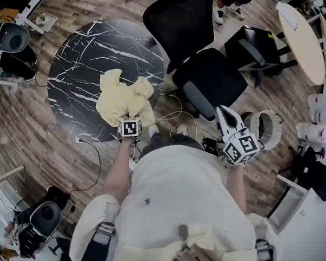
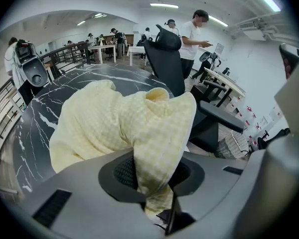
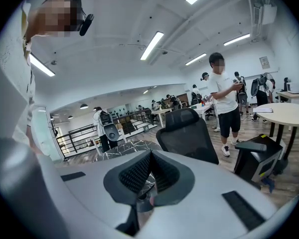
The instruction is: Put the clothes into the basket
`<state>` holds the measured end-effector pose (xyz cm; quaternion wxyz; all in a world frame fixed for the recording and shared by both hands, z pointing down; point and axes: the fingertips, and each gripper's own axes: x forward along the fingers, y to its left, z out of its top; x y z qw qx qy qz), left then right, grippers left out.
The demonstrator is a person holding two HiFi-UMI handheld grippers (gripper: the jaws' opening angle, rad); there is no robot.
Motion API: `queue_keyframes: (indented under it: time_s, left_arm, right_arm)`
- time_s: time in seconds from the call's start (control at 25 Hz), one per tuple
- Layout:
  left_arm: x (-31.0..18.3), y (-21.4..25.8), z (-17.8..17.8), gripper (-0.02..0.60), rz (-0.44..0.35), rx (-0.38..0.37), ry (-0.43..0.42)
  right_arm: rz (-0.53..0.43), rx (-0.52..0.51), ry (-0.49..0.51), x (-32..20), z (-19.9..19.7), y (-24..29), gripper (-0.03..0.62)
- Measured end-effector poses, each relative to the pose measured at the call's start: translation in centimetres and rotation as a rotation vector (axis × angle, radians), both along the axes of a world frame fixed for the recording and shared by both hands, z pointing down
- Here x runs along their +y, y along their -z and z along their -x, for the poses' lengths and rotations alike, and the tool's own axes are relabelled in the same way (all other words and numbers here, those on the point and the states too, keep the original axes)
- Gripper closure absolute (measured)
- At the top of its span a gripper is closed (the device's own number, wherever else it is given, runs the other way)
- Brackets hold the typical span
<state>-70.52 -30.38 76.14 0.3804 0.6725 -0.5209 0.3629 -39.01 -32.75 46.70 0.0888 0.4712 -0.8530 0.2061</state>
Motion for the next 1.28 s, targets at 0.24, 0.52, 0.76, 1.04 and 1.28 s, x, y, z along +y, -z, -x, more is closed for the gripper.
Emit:
queue_keyframes:
  time_s: [0.24, 0.52, 0.76, 1.04, 1.28]
  left_arm:
    - [-0.8, 3.4, -1.1, 0.459, -0.103, 0.058, 0.057]
    - [-0.9, 7.2, -3.5, 0.459, -0.204, 0.117, 0.086]
    - [-0.7, 10.7, -6.2, 0.459, -0.297, 0.152, 0.098]
    - [-0.4, 14.5, -9.4, 0.459, -0.423, 0.177, 0.084]
    - [0.2, 16.8, -13.1, 0.459, -0.479, 0.199, 0.067]
  right_arm:
    - [-0.003, -0.015, 0.024, -0.2, -0.9, -0.1, 0.586]
    - [-0.011, -0.030, 0.052, -0.3, -2.3, 0.2, 0.585]
    - [-0.027, -0.046, 0.076, -0.2, -3.8, 0.7, 0.585]
    - [-0.038, -0.052, 0.123, 0.0, -5.1, 1.1, 0.585]
    - [-0.044, -0.052, 0.158, 0.1, -6.8, 1.1, 0.585]
